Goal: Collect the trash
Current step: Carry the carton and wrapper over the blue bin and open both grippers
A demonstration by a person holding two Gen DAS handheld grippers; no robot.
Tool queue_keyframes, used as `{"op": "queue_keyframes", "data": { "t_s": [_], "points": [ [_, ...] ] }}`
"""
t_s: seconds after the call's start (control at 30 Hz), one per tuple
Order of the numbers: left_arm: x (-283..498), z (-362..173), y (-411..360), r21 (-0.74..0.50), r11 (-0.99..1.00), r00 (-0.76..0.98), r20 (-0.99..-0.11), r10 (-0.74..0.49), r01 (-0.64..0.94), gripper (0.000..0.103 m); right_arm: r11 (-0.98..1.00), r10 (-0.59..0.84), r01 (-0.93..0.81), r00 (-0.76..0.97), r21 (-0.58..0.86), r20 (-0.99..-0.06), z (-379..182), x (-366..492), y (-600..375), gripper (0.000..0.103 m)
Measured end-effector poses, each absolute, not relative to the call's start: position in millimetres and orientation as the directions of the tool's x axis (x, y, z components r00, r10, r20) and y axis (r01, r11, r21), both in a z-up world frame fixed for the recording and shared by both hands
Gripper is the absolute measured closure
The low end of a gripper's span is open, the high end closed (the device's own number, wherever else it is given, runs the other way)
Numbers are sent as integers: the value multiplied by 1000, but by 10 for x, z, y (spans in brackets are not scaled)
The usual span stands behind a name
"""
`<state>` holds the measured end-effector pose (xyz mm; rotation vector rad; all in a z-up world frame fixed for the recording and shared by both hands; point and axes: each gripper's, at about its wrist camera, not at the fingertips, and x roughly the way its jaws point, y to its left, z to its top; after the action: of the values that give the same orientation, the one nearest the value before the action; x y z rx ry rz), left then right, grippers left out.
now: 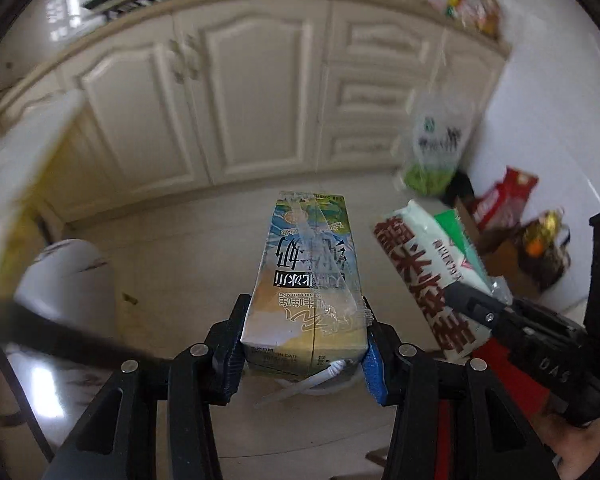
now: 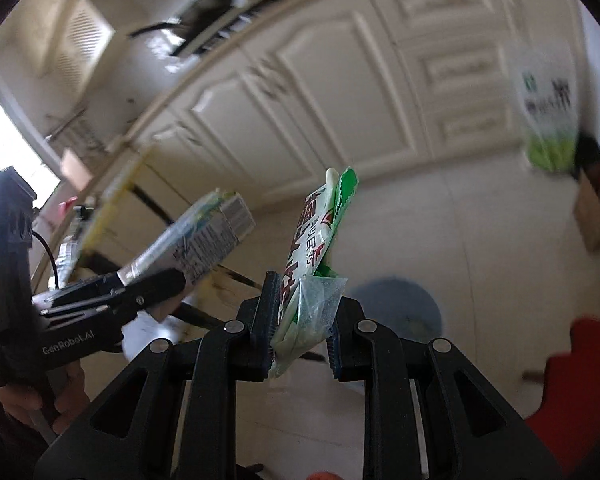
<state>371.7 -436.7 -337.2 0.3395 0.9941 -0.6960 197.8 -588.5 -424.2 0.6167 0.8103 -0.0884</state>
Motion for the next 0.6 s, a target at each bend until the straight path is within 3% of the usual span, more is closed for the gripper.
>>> {"op": "queue_keyframes", "data": {
  "t_s": [0.1, 0.13, 0.17, 0.2, 0.53, 0.6],
  "points": [
    [3907, -3647, -4593, -25, 743, 336, -882, -331, 668, 54, 800, 155, 351, 662, 486, -733, -4580, 1894, -6067, 83],
    [3932, -3699, -4639, -13, 749, 342, -884, -318, 663, 48, 795, 160, 359, 653, 489, -740, -4656, 1881, -6105, 83],
    [3957, -3746, -4681, -1, 755, 349, -886, -304, 656, 31, 790, 165, 367, 645, 492, -746, -4734, 1874, -6151, 83],
    [3975, -3769, -4713, 5, 756, 356, -884, -303, 655, 26, 784, 169, 377, 636, 494, -753, -4825, 1857, -6181, 83],
    [3647, -3554, -4594, 46, 768, 422, -855, -301, 639, 25, 767, 210, 391, 595, 508, -776, -5287, 2116, -6147, 79],
    [3536, -3370, -4399, 39, 773, 437, -843, -315, 633, 25, 762, 212, 399, 591, 510, -778, -5310, 2173, -6107, 64]
  ]
}}
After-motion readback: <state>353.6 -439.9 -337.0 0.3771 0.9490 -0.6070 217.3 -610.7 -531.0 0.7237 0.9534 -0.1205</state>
